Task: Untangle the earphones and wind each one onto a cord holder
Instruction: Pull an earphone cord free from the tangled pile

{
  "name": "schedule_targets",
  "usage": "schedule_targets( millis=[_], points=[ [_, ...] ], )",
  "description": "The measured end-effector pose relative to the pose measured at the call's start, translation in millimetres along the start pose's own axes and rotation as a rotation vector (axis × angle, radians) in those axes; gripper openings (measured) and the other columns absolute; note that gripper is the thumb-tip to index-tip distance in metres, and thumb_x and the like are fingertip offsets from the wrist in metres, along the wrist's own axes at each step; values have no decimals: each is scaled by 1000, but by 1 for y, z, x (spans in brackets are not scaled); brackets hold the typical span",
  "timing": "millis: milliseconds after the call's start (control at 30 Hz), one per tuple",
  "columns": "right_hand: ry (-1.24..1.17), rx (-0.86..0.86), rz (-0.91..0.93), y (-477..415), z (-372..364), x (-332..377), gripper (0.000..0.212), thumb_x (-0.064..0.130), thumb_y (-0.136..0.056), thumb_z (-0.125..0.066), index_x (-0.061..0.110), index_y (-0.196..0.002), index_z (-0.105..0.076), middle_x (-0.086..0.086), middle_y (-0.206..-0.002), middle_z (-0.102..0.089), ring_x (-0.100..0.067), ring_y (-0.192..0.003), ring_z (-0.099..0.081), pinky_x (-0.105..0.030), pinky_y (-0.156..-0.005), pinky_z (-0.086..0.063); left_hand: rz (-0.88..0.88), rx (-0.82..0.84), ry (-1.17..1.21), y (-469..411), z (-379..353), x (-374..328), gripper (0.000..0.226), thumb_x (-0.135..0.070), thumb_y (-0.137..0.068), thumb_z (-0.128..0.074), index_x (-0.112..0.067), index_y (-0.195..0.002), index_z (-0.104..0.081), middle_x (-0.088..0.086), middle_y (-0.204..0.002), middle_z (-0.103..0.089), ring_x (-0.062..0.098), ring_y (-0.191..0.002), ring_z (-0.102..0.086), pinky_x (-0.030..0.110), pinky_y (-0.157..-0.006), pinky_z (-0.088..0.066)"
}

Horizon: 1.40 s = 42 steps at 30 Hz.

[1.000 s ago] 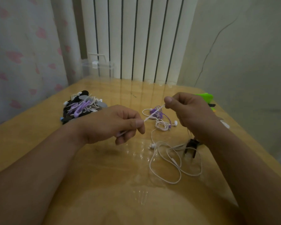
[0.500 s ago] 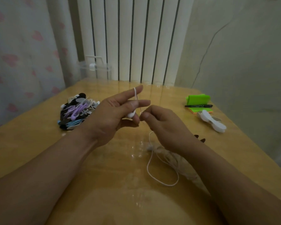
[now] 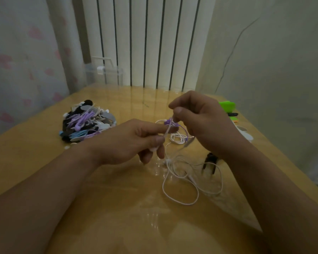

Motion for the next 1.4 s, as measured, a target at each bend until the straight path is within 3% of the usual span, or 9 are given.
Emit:
schedule_targets(
  millis=[200, 300, 400, 533, 633, 800, 867, 1233, 1400],
  points=[
    [-428, 112, -138, 2, -14, -21, 13, 14, -105, -58, 7, -109, -68, 8, -63, -58, -5, -50, -41, -21, -50, -35, -30, 27, 446, 2, 0, -10, 45, -23, -99, -57, -36, -141, -63, 17, -101, -75, 22, -57, -59, 29, -57, -53],
    [-327, 131, -172, 4, -30, -30, 18, 22, -108, -55, 12, -105, -70, 7, -68, -60, -6, -53, -40, -23, -50, -35, -55, -74, 526, 0, 10, -7, 50, -20, -97, -58, -37, -144, -59, 16, -109, -75, 17, -53, -56, 27, -54, -52],
    [-141, 173, -201, 7, -47, -31, 21, 32, -109, -54, 24, -104, -72, 3, -76, -66, -6, -56, -46, -27, -53, -38, -69, -260, 421, 0, 25, 0, 51, -18, -102, -57, -40, -148, -54, 25, -107, -71, 19, -55, -54, 27, -55, -51],
    [17, 293, -254, 14, -58, -32, 29, 34, -111, -45, 28, -124, -70, 5, -80, -69, -2, -58, -50, -23, -57, -41, -115, -525, 210, 6, 48, 1, 51, -16, -107, -54, -38, -153, -48, -3, -113, -78, 21, -57, -58, 27, -59, -56],
    [195, 388, -189, 17, -69, -24, 29, 35, -111, -46, 21, -119, -70, 6, -74, -65, -1, -59, -52, -26, -64, -45, -117, -580, 4, 8, 48, 0, 53, -18, -107, -56, -42, -153, -46, -13, -112, -77, 22, -56, -62, 26, -58, -57],
    [346, 380, -117, 16, -54, -12, 23, 32, -107, -55, 16, -100, -69, 4, -75, -63, -1, -58, -56, -15, -54, -41, -81, -403, -379, 1, 28, 1, 51, -27, -108, -53, -51, -152, -44, -24, -82, -70, 10, -61, -64, 22, -61, -54],
    [268, 303, -156, 11, -35, -13, 16, 30, -106, -58, 21, -101, -69, 3, -78, -66, -3, -54, -61, -16, -51, -46, -48, -322, -365, -2, 24, 4, 49, -24, -109, -51, -45, -152, -44, -29, -83, -69, -2, -65, -63, 14, -62, -47],
    [-15, 93, -23, -1, 0, -7, 6, 16, -100, -68, 19, -104, -72, 6, -87, -73, 1, -71, -67, -13, -63, -48, 47, 133, 337, 5, -3, 3, 38, -24, -103, -52, -32, -137, -68, 11, -89, -69, 22, -55, -47, 25, -55, -46],
    [-142, 81, -97, 3, -14, -23, 13, 25, -104, -62, 23, -98, -73, 9, -77, -69, 3, -61, -58, -18, -58, -43, -52, 71, 635, 0, -1, -7, 44, -22, -100, -53, -31, -142, -63, 16, -97, -69, 11, -45, -45, 22, -44, -43]
  ],
)
Point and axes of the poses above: each hand's wrist, its own y-axis away from the middle knuckle, its own z-axis out of the back of the hand, x = y × z, the point moved 9 cm from there along -y, towards the middle knuckle
